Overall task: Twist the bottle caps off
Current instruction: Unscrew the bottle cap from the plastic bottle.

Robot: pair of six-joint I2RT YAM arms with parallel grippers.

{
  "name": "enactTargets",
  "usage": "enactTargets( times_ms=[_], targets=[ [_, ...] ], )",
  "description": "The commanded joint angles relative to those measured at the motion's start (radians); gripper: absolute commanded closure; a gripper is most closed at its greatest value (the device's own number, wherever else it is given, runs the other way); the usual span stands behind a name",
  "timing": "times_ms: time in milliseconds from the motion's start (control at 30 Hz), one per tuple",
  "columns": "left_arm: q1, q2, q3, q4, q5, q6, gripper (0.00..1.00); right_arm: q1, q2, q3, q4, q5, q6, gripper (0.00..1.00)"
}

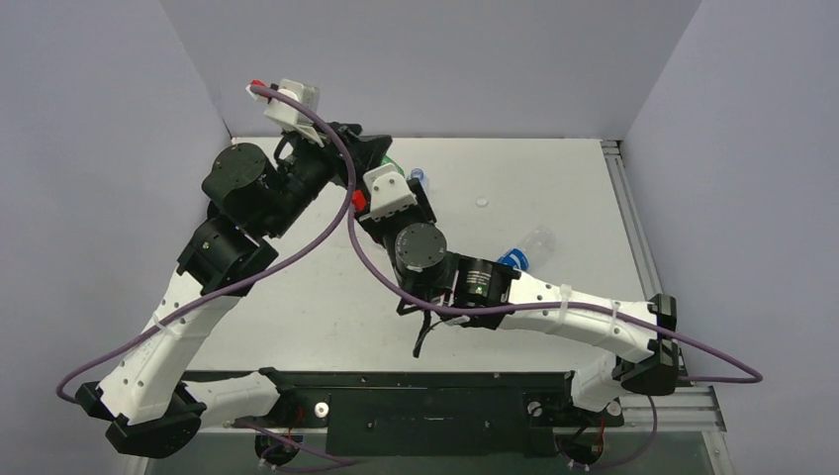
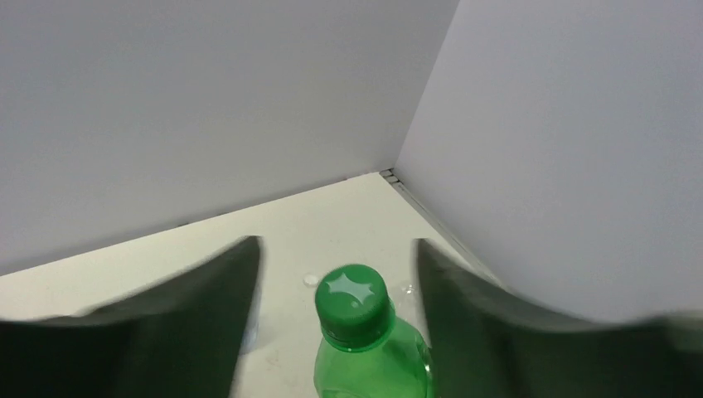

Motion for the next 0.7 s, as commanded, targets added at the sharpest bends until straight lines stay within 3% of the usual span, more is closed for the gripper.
enactTargets(
  times_ms=[0,33,133,200,367,667],
  targets=[
    [0.030,-0.035,0.056,0.153,-0.052,-0.041,0.15,-0.054,-0.198,-0.128,0.026,-0.230,0.152,1.00],
    [0.037,-0.044,0.051,0.160,-0.040,-0.066,0.01,-0.094,-0.277,-0.214,0.059,-0.292,0.202,1.00],
    [0.047,-0.079,0.015,0.181,0.034,-0.091,0.03,-0.197,-0.406,-0.352,0.149,-0.581,0.289,1.00],
    [0.051,-0.101,-0.016,0.186,0.080,-0.091,0.03,-0.225,-0.476,-0.444,0.202,-0.645,0.284,1.00],
    [0.054,-0.144,-0.103,0.197,0.163,-0.044,0.03,-0.233,-0.588,-0.595,0.317,-0.691,0.187,1.00],
    [0.054,-0.168,-0.206,0.240,0.318,0.000,0.03,-0.239,-0.685,-0.661,0.357,-0.745,0.182,1.00]
  ],
)
